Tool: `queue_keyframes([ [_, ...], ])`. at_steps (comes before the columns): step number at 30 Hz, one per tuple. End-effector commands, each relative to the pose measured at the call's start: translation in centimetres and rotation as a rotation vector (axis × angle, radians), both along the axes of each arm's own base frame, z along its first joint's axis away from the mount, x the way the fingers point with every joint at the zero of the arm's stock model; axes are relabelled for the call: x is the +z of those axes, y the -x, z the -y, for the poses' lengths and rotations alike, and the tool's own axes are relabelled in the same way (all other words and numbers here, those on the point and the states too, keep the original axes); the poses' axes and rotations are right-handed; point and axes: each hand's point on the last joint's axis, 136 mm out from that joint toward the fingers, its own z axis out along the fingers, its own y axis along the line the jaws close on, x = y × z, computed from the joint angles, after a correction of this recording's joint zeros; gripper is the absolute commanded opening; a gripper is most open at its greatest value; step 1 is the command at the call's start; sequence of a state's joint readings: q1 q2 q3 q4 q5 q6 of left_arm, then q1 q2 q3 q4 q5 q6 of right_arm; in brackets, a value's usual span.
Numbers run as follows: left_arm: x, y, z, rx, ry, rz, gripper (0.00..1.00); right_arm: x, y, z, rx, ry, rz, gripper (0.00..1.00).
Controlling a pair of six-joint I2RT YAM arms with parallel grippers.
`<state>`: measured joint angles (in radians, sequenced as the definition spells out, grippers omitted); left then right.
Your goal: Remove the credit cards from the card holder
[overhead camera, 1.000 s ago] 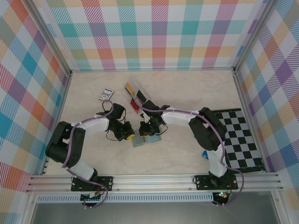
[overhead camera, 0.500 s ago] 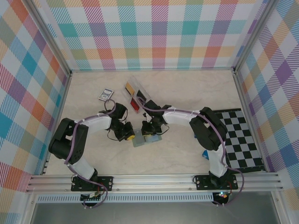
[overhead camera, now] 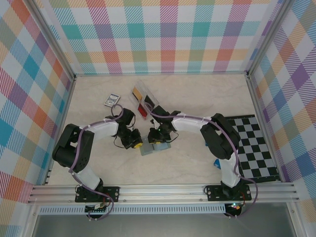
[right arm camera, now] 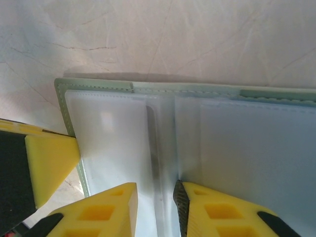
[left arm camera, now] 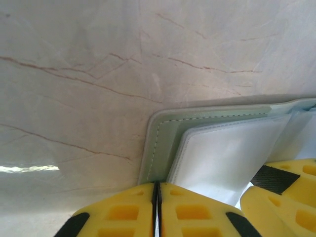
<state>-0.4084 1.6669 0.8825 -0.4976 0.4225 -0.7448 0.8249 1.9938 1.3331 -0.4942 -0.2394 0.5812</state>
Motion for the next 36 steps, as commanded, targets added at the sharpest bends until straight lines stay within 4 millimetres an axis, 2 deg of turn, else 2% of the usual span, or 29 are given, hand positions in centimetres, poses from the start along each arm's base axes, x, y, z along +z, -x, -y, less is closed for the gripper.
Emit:
queue_keyframes([
  [1,1.6,-0.1,-0.3,0.010,-0.022,0.021,0.15,1.7,0.3,2.2,0.043,0.118,0.092,0.32],
  [4,3.6,-1.1,-0.4,0.042,0.019,0.066,0.20,2.9,0.7,2.4,0.079,0.152,0.157,0.36],
  [7,4.5,-1.5,-1.2,0.084,0.037,0.083,0.24,2.7,1.4,2.5,0.128,0.211,0.192,0.41],
  [10,4.4,-1.3,-2.2,0.122,0.041,0.076,0.27,1.6,1.9,2.2,0.159,0.249,0.179,0.48],
  [14,3.7,-0.9,-2.9,0.164,0.067,0.059,0.29,0.7,2.5,1.3,0.185,0.252,0.164,0.63],
  [17,3.5,-0.7,-2.9,0.175,0.086,0.054,0.30,0.0,2.5,1.1,0.185,0.271,0.150,0.66],
  [22,3.5,-0.6,-2.3,0.170,0.130,0.053,0.30,-1.6,2.0,2.5,0.164,0.379,0.143,0.65],
  [29,3.3,-0.5,-1.4,0.158,0.186,0.042,0.28,-4.2,2.4,4.6,0.146,0.501,0.105,0.53],
  [32,3.1,-0.5,-1.3,0.158,0.193,0.040,0.28,-4.8,2.4,5.0,0.133,0.526,0.101,0.46],
  [36,3.2,-0.6,-0.6,0.144,0.229,0.044,0.28,-5.1,2.7,4.7,0.130,0.496,0.082,0.41],
])
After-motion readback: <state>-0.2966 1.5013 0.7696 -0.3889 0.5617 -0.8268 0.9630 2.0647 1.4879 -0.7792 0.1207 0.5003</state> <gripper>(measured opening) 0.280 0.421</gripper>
